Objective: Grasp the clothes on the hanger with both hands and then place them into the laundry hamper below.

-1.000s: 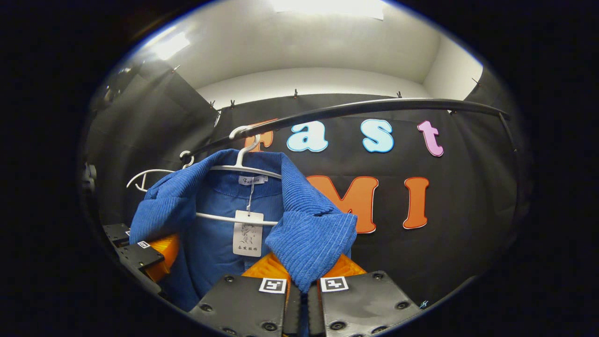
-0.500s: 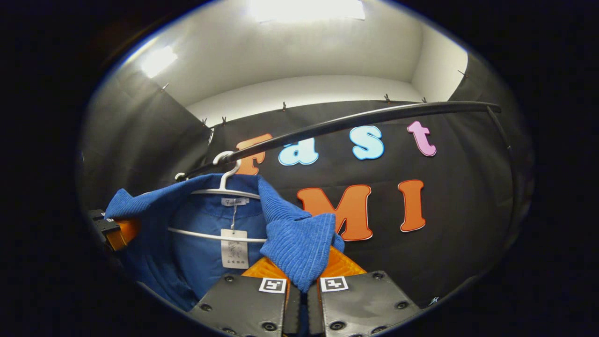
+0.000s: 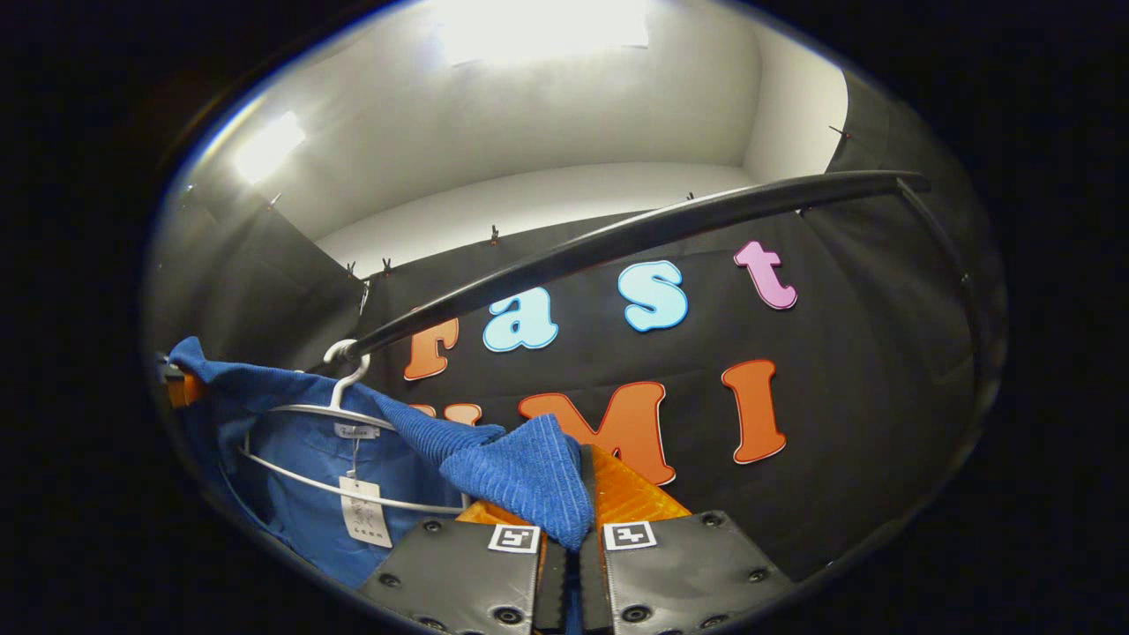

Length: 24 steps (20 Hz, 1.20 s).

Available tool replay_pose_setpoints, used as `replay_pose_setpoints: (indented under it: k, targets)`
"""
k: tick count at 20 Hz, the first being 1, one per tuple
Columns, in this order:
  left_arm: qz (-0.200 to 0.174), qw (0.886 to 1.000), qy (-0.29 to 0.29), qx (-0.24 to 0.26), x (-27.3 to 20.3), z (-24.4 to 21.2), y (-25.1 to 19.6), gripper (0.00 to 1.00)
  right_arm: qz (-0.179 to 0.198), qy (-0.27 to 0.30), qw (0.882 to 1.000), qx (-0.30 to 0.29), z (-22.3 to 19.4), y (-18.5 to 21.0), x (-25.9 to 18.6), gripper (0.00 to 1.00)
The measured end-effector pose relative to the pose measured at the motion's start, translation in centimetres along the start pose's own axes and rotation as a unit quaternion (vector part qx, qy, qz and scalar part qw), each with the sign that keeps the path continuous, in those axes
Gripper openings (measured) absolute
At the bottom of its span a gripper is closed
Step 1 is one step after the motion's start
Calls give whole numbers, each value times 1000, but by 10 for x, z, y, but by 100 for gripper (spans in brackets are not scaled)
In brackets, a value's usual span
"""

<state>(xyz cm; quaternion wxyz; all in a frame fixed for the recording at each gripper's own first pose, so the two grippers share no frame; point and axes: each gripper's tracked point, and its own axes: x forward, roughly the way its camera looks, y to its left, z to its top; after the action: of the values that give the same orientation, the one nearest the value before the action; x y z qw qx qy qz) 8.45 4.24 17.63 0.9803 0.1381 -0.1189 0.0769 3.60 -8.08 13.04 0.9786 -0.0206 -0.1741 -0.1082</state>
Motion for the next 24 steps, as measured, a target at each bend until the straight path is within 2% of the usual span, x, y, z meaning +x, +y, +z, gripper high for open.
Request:
replay_pose_setpoints:
  k: [3,5,8,11,14,16,17,18,21,22,24]
  targets:
    - [-2,999,2,37,41,8,13,12,54,-32,997,45,14,17,1,13]
    - [-18,999,-4,50,66,9,10,12,56,-30,997,43,8,11,7,13]
    - [-57,998,-11,36,90,-3,9,10,64,-27,997,40,7,15,8,13]
    - [-103,992,-54,40,106,10,13,13,72,-29,997,27,7,17,15,13]
    - [-112,990,-48,70,115,-7,25,11,83,-32,996,20,9,30,17,13]
    - [-116,991,-36,51,113,-29,25,10,78,-38,996,12,10,34,20,13]
    - [-119,992,-28,33,111,-41,25,13,78,-39,996,13,10,35,20,13]
    - [-119,993,-17,21,109,-55,27,10,78,-37,996,13,11,37,21,13]
    - [-117,993,22,1,105,-103,21,10,74,-30,997,7,5,33,29,13]
    - [-119,992,37,-16,98,-118,18,13,73,-26,997,8,4,35,29,13]
    - [-121,990,51,-47,80,-143,15,12,70,-19,997,10,0,35,31,13]
